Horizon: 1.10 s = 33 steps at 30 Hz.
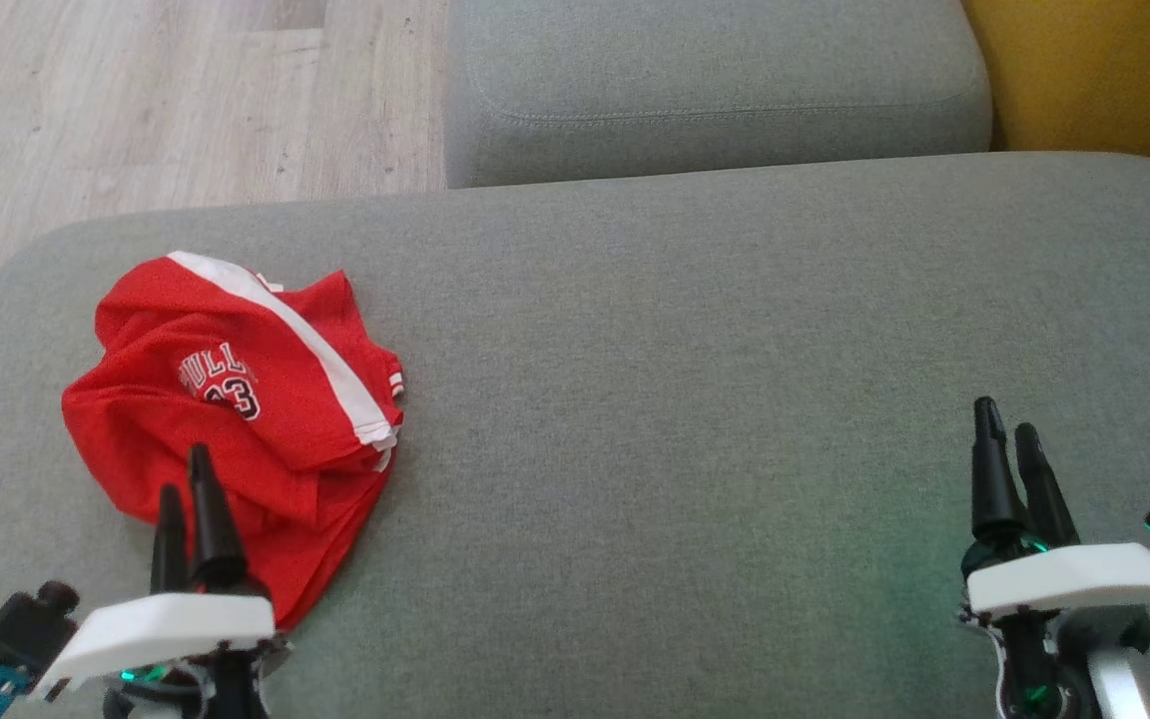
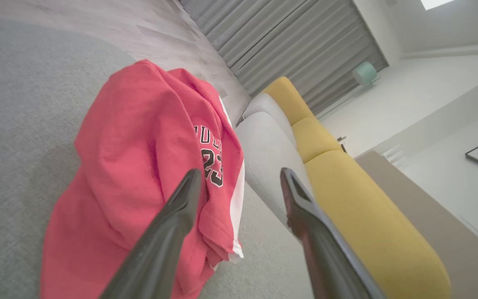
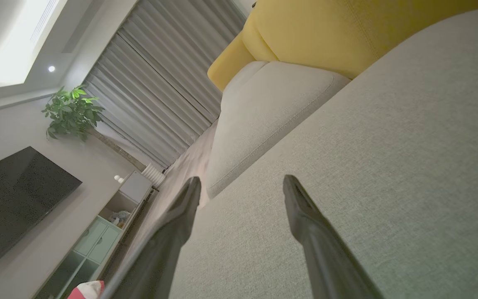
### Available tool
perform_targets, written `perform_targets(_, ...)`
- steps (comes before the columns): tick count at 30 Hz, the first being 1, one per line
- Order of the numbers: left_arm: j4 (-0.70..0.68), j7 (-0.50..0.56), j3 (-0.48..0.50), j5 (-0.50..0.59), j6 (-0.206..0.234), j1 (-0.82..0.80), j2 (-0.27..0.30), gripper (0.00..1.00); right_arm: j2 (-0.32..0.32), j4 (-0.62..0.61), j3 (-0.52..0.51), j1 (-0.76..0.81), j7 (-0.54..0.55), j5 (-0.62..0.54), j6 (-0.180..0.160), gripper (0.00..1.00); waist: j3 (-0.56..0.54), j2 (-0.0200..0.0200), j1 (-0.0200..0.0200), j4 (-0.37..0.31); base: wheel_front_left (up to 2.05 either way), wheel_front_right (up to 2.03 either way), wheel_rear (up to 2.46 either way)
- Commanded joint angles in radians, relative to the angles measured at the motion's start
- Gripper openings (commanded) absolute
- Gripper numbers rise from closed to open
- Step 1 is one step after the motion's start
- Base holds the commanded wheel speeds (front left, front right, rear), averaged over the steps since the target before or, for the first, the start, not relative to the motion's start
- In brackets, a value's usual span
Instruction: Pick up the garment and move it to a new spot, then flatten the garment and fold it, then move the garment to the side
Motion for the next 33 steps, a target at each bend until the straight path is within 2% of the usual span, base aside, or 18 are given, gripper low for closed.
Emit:
perform_targets(1, -0.046, -0.012, 0.002, 0.05, 0.006, -0.043, 0.008, 1.0, -0.008, -0.047, 0.019, -0.05, -0.017, -0.045, 0.0, 1.0, 0.0, 0.0, 0.0, 0.0, 0.0, 0.0, 0.0)
perform_targets(6, -0.052, -0.026, -0.039, 0.168, 0.024, -0.047, 0.01, 1.0, -0.008, -0.058, 0.036, -0.048, -0.031, -0.131, 0.0, 1.0, -0.001, 0.0, -0.0001, 0.0, 0.0, 0.0, 0.0)
perform_targets(12, -0.071, -0.047, -0.118, 0.308, 0.055, -0.061, 0.042, 1.0, -0.009, -0.06, 0.064, -0.046, -0.052, -0.244, 0.0, 1.0, -0.003, 0.0, -0.0001, -0.003, 0.0, 0.0, 0.0)
perform_targets(23, -0.072, -0.079, -0.27, 0.456, 0.11, -0.091, 0.111, 1.0, -0.01, -0.054, 0.093, -0.048, -0.085, -0.427, 0.0, 1.0, -0.006, 0.0, -0.0001, -0.009, 0.0, 0.0, 0.0)
perform_targets(33, -0.025, -0.108, -0.383, 0.59, 0.141, -0.13, 0.165, 1.0, -0.011, -0.059, 0.099, -0.049, -0.115, -0.589, -0.001, 1.0, -0.01, 0.0, -0.0001, -0.011, 0.0, 0.0, 0.0)
